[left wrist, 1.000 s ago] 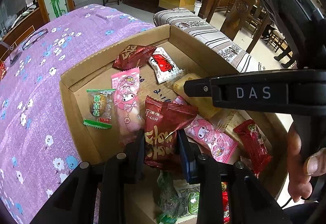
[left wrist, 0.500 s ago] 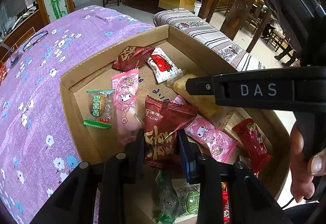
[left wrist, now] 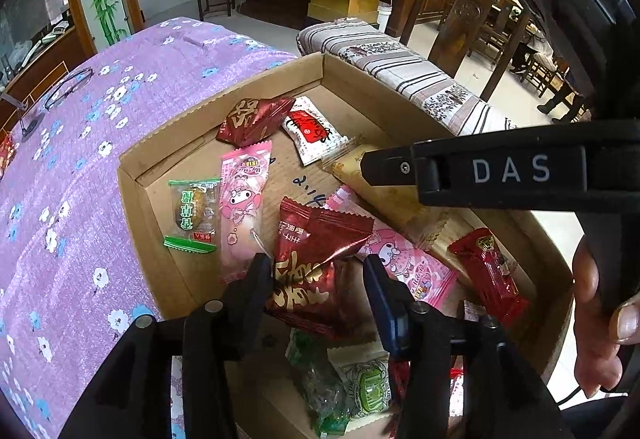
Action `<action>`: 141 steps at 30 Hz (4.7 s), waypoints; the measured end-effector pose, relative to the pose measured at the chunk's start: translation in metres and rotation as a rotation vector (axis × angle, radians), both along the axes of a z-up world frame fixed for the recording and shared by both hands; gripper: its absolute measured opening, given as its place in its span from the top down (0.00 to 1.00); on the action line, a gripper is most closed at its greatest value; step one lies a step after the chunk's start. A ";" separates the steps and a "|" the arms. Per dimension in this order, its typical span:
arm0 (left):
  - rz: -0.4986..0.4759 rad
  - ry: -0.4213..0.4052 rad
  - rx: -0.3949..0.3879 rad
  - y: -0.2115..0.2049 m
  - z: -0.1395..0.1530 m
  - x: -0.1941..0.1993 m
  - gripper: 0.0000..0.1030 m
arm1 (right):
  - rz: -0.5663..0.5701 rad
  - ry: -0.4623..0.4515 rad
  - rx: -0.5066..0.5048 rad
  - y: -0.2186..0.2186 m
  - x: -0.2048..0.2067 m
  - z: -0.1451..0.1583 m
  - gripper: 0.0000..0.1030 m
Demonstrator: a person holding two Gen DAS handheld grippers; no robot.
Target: Organize snacks
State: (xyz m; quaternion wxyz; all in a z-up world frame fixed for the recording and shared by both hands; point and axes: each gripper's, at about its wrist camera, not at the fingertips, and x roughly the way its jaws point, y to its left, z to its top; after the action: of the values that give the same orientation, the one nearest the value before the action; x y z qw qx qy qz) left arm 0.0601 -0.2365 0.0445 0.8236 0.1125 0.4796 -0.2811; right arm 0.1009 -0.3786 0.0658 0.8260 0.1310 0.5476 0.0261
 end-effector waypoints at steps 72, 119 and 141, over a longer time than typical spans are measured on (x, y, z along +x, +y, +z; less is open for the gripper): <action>0.079 -0.196 -0.037 0.078 0.070 -0.052 0.01 | -0.209 -0.100 -0.002 0.014 -0.097 0.059 0.35; 0.298 -0.362 0.217 0.172 0.116 -0.151 0.01 | 0.064 -0.233 -0.015 0.144 -0.167 0.079 0.28; 0.178 -0.343 0.172 0.091 0.129 -0.161 0.01 | -0.162 -0.300 0.012 0.040 -0.213 0.092 0.28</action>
State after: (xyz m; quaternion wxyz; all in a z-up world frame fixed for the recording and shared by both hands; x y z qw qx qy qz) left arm -0.1005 -0.1453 0.1730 0.9022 0.1857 0.3624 -0.1419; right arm -0.1116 -0.3386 0.1577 0.8972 0.1742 0.4055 -0.0177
